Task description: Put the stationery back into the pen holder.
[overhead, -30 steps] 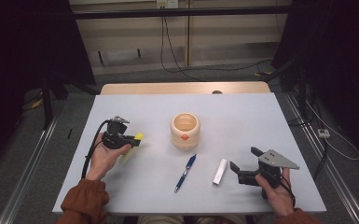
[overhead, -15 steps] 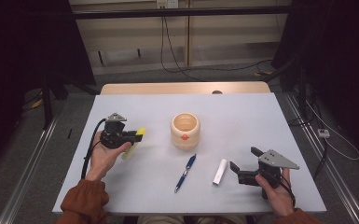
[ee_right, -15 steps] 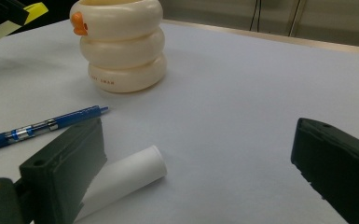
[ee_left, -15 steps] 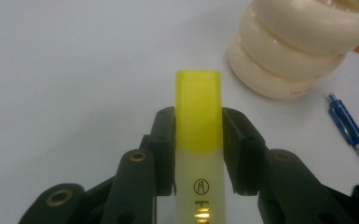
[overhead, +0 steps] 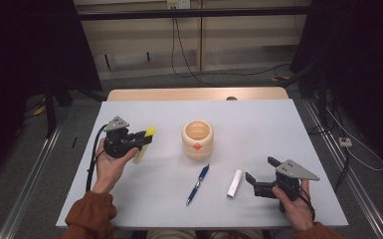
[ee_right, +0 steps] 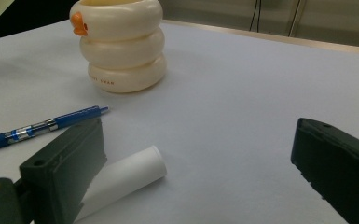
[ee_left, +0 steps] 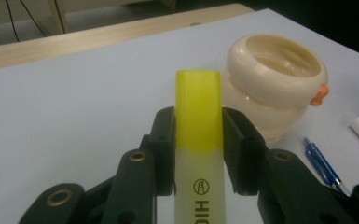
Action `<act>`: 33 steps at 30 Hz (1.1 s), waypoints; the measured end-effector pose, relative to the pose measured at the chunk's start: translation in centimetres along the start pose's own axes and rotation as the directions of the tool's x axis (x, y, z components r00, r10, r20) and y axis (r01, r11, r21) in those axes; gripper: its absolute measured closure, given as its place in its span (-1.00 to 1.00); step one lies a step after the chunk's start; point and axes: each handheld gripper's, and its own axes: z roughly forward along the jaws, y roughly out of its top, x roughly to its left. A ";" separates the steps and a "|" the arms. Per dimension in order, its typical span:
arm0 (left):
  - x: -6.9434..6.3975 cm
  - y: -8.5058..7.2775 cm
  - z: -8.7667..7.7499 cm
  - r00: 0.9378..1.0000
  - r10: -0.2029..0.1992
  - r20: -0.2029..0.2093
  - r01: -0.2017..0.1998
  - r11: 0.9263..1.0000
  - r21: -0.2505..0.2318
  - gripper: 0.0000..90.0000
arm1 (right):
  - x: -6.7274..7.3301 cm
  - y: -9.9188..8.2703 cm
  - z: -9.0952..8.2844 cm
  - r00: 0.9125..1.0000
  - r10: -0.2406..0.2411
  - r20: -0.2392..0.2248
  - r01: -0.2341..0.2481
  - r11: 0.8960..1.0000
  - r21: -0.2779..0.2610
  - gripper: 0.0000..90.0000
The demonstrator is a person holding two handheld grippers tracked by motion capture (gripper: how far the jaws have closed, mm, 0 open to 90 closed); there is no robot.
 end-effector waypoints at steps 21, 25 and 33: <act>-2.7 2.2 -1.0 1.000 0.003 -0.014 -0.006 0.975 -0.221 0.49 | 0.0 0.0 0.0 1.000 0.001 0.002 -0.001 1.000 -0.003 -0.94; -3.5 3.0 -1.1 1.000 0.022 -0.001 -0.022 0.972 -0.234 0.49 | 0.0 0.0 -0.1 1.000 0.003 0.003 -0.003 1.000 -0.005 -0.94; -5.1 4.6 -1.2 0.999 0.023 0.043 -0.011 0.966 -0.259 0.49 | 0.0 0.0 0.0 1.000 0.005 0.006 -0.005 1.000 -0.005 -0.94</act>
